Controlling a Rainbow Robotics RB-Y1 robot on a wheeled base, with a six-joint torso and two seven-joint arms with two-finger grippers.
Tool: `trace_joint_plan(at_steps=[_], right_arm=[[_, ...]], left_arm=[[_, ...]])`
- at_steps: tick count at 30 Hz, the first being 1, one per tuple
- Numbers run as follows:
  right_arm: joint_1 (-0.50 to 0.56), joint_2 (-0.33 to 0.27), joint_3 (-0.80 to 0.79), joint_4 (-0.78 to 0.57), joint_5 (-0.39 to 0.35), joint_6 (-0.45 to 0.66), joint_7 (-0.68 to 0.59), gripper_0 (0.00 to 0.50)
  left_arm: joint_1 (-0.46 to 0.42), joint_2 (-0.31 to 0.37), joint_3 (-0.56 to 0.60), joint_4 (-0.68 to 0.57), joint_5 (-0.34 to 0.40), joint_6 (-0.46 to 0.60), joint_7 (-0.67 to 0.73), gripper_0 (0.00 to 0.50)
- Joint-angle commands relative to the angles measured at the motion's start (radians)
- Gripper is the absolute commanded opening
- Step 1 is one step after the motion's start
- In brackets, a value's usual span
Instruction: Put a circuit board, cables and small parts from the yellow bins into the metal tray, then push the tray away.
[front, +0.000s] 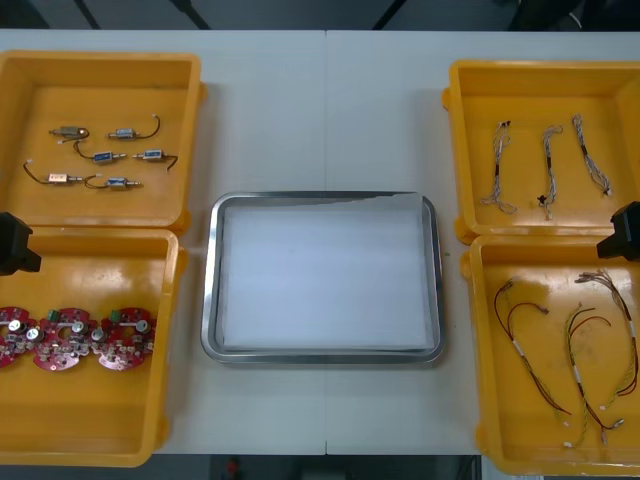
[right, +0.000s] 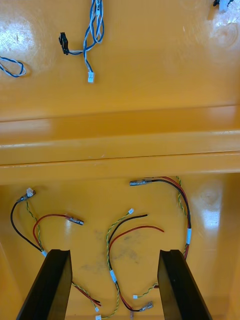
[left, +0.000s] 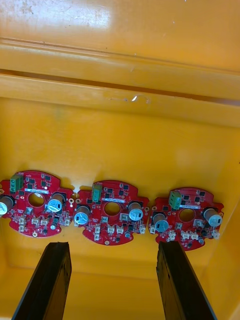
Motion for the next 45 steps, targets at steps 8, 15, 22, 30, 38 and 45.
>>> trace_joint_plan(at_steps=[8,15,22,30,38,45], right_arm=[[0.009,-0.005,-0.023,-0.002,0.007,-0.002,0.003,0.5],[0.009,-0.005,-0.023,-0.002,0.007,-0.002,0.003,0.5],[0.009,-0.005,-0.023,-0.002,0.007,-0.002,0.003,0.5],[0.009,-0.005,-0.023,-0.002,0.007,-0.002,0.003,0.5],[0.009,-0.005,-0.023,-0.002,0.007,-0.002,0.003,0.5],[0.009,-0.005,-0.023,-0.002,0.007,-0.002,0.003,0.5]], left_arm=[[0.01,0.05,0.013,-0.018,-0.006,-0.009,-0.093,0.5],[0.01,0.05,0.013,-0.018,-0.006,-0.009,-0.093,0.5],[0.01,0.05,0.013,-0.018,-0.006,-0.009,-0.093,0.5],[0.01,0.05,0.013,-0.018,-0.006,-0.009,-0.093,0.5],[0.01,0.05,0.013,-0.018,-0.006,-0.009,-0.093,0.5],[0.01,0.05,0.013,-0.018,-0.006,-0.009,-0.093,0.5]])
